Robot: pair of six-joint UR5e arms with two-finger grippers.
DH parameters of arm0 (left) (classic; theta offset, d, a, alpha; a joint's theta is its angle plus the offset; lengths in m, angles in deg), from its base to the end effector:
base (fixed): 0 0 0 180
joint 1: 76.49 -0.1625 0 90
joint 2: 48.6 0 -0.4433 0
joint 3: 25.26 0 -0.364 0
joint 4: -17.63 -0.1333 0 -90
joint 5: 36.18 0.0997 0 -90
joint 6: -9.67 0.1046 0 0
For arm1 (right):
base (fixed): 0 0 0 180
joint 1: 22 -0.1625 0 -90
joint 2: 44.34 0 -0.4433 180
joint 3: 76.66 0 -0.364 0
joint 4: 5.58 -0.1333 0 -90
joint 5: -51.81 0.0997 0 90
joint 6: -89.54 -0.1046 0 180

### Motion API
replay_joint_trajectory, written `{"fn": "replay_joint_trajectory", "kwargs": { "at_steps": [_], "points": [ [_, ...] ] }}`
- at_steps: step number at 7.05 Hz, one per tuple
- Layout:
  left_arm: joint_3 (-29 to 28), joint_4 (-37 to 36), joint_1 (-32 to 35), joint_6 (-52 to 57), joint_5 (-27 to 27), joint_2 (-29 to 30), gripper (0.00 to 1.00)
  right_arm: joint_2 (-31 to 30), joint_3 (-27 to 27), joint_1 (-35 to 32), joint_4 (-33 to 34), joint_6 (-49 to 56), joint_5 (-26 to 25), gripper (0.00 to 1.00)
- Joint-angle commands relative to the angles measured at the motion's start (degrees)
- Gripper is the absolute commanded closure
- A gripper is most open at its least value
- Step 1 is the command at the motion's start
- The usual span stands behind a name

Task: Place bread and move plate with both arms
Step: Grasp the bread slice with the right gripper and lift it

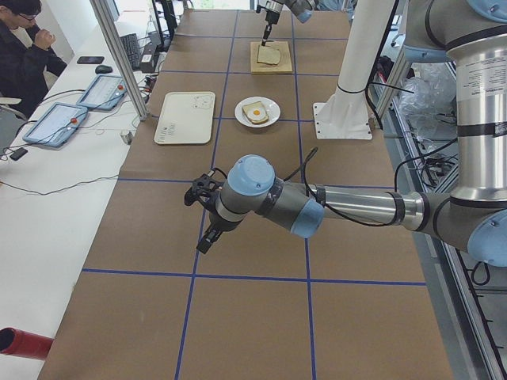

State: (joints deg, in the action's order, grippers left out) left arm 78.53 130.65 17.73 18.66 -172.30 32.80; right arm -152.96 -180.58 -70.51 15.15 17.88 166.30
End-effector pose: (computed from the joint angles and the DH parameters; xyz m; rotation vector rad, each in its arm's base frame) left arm -0.0885 -0.4130 0.5847 0.5538 0.7307 0.2754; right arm -0.1645 -0.3218 0.5633 0.2928 -1.1350 0.2243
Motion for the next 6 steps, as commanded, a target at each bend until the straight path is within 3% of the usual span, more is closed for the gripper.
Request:
{"fn": "replay_joint_trajectory", "kwargs": {
  "at_steps": [1, 3, 5, 6],
  "points": [
    [0.0, -0.1, 0.0, 0.0, 0.0, 0.0, 0.01, 3.3, -1.4, -1.2, 0.7, -2.5, 1.3, 1.00],
    [-0.1, -0.1, 0.0, 0.0, 0.1, 0.0, 0.01, 9.8, -2.7, -1.1, 2.4, -13.1, -0.6, 1.00],
    [-0.1, -0.1, 0.0, 0.0, 0.0, -0.2, 0.01, 20.0, -6.4, 2.9, 16.9, -19.3, -7.3, 1.00],
    [-0.2, -0.2, 0.0, 0.0, 0.1, -0.2, 0.01, 24.9, -8.9, 6.6, 24.3, -23.1, -13.0, 1.00]
  ]
}}
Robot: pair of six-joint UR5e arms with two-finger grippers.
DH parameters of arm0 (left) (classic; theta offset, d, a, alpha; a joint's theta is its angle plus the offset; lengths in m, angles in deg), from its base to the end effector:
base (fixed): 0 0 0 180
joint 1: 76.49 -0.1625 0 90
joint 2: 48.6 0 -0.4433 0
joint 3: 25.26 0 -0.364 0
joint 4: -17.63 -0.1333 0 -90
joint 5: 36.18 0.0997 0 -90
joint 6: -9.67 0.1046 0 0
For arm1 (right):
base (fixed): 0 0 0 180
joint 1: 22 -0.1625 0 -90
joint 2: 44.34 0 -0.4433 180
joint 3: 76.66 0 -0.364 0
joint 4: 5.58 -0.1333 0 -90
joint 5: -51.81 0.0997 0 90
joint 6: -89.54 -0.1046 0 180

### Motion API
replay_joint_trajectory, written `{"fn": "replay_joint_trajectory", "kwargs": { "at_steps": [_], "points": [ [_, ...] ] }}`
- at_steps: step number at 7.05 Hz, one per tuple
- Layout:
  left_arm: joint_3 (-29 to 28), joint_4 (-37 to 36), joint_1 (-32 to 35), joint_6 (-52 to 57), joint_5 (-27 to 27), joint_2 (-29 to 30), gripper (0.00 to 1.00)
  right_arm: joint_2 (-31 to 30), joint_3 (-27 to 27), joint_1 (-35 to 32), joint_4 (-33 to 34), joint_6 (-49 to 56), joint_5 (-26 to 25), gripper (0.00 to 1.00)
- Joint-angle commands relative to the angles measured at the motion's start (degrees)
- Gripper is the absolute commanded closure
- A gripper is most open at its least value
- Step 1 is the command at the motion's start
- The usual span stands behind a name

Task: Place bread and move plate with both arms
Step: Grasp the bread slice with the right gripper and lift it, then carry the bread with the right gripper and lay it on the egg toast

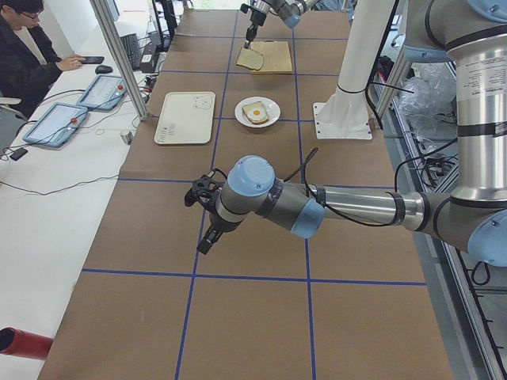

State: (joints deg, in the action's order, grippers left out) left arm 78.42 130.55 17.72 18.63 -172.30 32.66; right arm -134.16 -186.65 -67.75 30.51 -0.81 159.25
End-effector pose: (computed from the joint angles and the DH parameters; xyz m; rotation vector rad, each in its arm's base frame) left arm -0.0884 -0.4119 0.5868 0.5478 0.7320 0.2727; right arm -0.2524 -0.4052 0.4118 0.2570 -1.2967 0.4893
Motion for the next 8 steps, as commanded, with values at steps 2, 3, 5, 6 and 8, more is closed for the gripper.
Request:
{"fn": "replay_joint_trajectory", "kwargs": {
  "at_steps": [2, 3, 5, 6, 8],
  "points": [
    [-0.8, 0.0, 0.0, 0.0, 0.1, 0.0, 0.01, 17.9, -4.1, 11.7, 26.0, -11.8, -18.5, 1.00],
    [-0.8, -0.1, 0.0, 0.0, 0.1, 0.0, 0.01, 22.2, -4.0, 15.8, 32.7, -14.7, -24.4, 1.00],
    [-0.8, -0.1, 0.0, -1.1, 0.1, 0.0, 0.01, 25.8, -2.8, 24.4, 40.5, -23.3, -37.0, 1.00],
    [-0.8, -0.1, -0.1, -1.1, 0.1, 0.0, 0.01, 29.1, -0.9, 27.3, 45.3, -29.0, -41.7, 1.00],
    [-1.3, 0.0, 0.0, -1.1, 0.0, 0.1, 0.01, 33.6, 5.0, 31.7, 49.8, -35.1, -47.2, 1.00]
  ]
}}
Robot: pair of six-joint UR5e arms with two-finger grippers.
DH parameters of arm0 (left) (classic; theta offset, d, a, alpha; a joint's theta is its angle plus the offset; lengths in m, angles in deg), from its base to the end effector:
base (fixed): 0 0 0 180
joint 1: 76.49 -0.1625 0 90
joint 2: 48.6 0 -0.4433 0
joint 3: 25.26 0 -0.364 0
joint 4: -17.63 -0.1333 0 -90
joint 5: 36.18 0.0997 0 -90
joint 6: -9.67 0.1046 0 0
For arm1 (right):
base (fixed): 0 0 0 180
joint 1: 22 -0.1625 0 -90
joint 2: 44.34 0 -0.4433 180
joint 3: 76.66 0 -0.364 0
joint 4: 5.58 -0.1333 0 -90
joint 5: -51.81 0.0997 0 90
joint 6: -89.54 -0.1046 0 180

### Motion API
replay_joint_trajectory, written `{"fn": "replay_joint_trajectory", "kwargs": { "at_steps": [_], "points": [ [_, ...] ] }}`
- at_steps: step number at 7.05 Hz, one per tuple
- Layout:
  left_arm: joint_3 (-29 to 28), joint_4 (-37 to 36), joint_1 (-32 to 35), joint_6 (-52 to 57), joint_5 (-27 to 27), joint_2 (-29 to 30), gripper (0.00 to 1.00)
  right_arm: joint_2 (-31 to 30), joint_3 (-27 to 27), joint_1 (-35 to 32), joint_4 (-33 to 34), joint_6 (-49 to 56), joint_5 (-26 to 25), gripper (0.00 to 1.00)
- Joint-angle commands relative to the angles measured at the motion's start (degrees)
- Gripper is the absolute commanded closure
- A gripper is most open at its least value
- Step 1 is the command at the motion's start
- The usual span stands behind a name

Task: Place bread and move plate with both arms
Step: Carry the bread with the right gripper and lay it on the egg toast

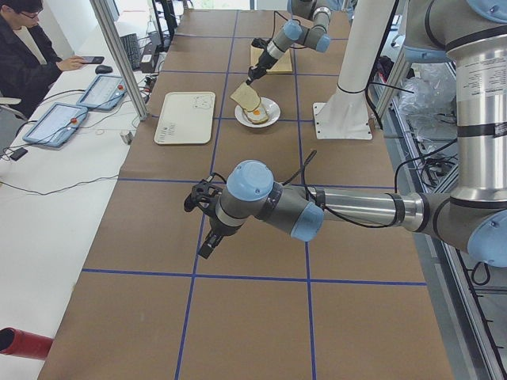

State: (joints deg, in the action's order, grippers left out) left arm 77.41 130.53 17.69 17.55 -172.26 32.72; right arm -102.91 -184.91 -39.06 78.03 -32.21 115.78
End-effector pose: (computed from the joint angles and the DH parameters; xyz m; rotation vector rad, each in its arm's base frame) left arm -0.0883 -0.4126 0.5950 0.5246 0.7390 0.2487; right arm -0.5213 -0.3474 0.2330 0.3041 -1.0523 0.9911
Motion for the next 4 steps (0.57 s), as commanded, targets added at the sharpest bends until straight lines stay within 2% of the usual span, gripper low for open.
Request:
{"fn": "replay_joint_trajectory", "kwargs": {
  "at_steps": [1, 4],
  "points": [
    [-0.2, 0.0, 0.0, -0.1, -0.1, 0.1, 0.01, 2.4, 5.6, 4.2, 2.2, -4.2, -5.6, 1.00],
    [-0.3, 0.0, -0.1, -0.4, -0.1, 0.1, 0.01, 0.1, 4.5, 4.8, 2.3, -2.1, -5.0, 1.00]
  ]
}}
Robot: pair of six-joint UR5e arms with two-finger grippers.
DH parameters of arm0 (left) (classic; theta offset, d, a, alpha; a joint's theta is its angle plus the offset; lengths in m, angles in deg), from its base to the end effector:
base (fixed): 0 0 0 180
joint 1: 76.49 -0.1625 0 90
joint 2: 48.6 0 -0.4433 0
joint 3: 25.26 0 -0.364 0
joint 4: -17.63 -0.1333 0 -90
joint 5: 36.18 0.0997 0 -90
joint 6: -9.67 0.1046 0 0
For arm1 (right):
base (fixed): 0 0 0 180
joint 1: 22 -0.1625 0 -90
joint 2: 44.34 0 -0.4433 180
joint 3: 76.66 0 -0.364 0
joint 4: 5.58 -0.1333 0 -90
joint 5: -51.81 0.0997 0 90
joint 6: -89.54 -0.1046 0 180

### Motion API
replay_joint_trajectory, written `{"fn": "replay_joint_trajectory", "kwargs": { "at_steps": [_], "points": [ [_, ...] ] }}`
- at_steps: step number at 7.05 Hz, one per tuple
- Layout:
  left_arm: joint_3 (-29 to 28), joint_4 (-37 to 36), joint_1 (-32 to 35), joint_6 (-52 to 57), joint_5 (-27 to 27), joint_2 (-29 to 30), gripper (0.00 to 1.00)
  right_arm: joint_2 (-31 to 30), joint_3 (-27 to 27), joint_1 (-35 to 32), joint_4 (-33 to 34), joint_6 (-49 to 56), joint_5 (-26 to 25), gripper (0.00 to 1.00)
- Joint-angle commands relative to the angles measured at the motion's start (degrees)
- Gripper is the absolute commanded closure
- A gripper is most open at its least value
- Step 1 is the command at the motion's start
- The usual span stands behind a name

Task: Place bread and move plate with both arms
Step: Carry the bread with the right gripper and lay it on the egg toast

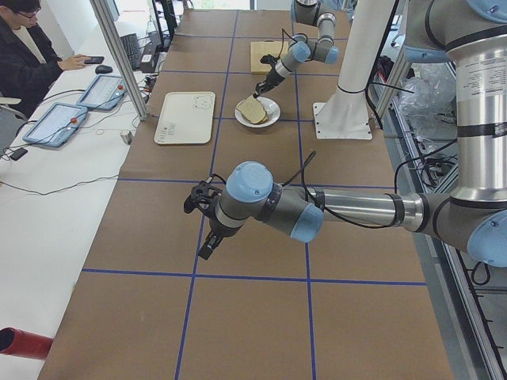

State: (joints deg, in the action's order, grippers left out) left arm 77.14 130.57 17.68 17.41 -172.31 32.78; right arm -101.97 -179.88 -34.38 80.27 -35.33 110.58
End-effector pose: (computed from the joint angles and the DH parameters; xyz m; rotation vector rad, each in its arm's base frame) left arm -0.0882 -0.4131 0.5967 0.5209 0.7410 0.2456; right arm -0.5700 -0.3171 0.2586 0.3501 -0.9703 0.9900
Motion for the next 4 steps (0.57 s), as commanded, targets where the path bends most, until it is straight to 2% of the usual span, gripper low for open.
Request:
{"fn": "replay_joint_trajectory", "kwargs": {
  "at_steps": [1, 2, 3, 4],
  "points": [
    [0.1, 0.0, 0.0, -0.3, 0.0, 0.1, 0.01, -1.3, -1.5, 0.1, 0.4, 2.4, 0.3, 0.43],
    [0.1, 0.0, 0.0, -0.4, 0.0, 0.1, 0.01, -2.5, -2.8, 0.0, 1.8, 5.2, 0.1, 0.01],
    [0.1, 0.0, 0.0, -0.4, 0.0, 0.1, 0.01, -3.8, -6.2, -0.2, 1.9, 7.8, 0.5, 0.00],
    [0.1, 0.1, 0.0, -0.3, 0.0, 0.2, 0.01, -5.0, -9.5, -1.3, 1.9, 12.8, 3.9, 0.00]
  ]
}}
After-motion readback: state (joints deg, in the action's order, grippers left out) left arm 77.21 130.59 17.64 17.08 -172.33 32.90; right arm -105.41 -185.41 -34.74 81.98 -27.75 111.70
